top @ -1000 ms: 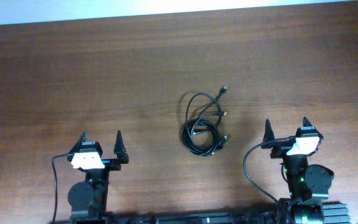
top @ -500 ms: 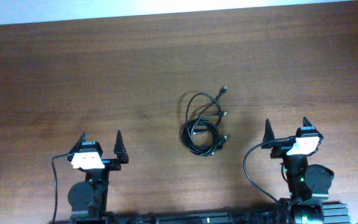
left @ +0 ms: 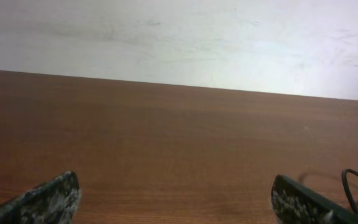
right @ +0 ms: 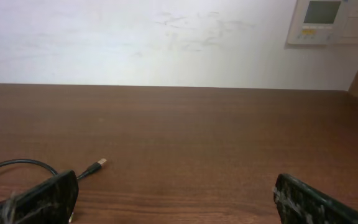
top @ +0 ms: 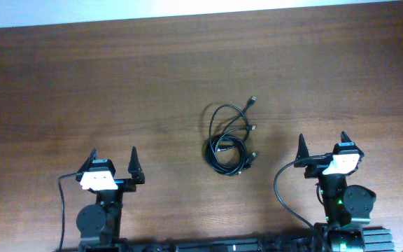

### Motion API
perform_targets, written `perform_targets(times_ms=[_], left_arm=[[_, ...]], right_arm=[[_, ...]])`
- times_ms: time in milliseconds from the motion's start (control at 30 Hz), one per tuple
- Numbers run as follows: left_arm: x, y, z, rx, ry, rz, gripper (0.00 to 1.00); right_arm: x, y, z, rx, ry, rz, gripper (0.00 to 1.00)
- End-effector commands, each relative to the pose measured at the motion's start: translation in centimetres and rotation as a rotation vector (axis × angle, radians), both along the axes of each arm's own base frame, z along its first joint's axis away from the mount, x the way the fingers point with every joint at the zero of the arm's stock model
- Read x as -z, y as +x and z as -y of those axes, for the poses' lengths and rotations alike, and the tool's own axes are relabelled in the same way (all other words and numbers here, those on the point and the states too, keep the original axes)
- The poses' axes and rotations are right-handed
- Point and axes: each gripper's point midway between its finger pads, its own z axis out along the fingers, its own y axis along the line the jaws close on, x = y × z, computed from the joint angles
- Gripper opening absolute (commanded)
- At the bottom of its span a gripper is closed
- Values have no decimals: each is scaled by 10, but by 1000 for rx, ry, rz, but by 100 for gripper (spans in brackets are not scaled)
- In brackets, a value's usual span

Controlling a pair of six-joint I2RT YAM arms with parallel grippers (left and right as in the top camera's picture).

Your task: Untangle cables

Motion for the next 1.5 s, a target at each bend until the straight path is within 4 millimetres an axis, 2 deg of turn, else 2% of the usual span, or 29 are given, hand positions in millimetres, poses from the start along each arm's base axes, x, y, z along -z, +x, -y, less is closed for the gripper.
perform_targets(times_ms=[0,67,233,367,467,567,667,700,767,800,833,900,933,1033,1167,1300,1333,1367,1400,1467], left_arm=[[2,0,-1,-2,20,0,99],[-3,1,-2,-9,19,23,99],[-56,-4,3,19,-43,172,99],[-87,-13,3,19,-47,102,99],[-131,-14,5,29,-59,49,99],[-151,-3,13,73,-64,-72,99],[-162,27,40,223,-92,-176,99],[-159,40,50,277,-107,-222,99],[-141,63,57,292,-206,-335,99],[-123,77,63,290,-279,-418,99],[-113,83,70,298,-303,-461,99],[-89,91,95,350,-301,-551,99],[-76,93,116,400,-287,-594,99],[-46,90,153,418,-190,-672,99],[-10,80,192,462,-94,-758,99],[15,78,211,470,-94,-822,96],[24,78,217,416,-188,-870,94],[32,77,219,368,-221,-898,92],[49,73,221,275,-253,-943,85],[69,63,227,204,-274,-1008,79]], right_arm=[[4,0,0,4,4,-9,100],[4,0,0,4,5,-9,100],[4,0,0,4,4,-8,99],[4,0,0,4,4,-8,100],[4,0,0,4,4,-8,100],[4,0,0,4,4,-8,100],[4,0,0,4,5,-8,99],[4,0,0,4,5,-9,100],[4,0,0,4,4,-8,100],[4,0,0,4,5,-9,100],[4,0,0,4,5,-8,100],[4,0,0,4,5,-9,100],[4,0,0,4,4,-8,99],[4,0,0,4,4,-9,100],[4,0,0,4,4,-9,100],[4,0,0,4,5,-8,100],[4,0,0,4,4,-8,100],[4,0,0,4,5,-8,100],[4,0,0,4,4,-9,99],[4,0,0,4,5,-8,100]])
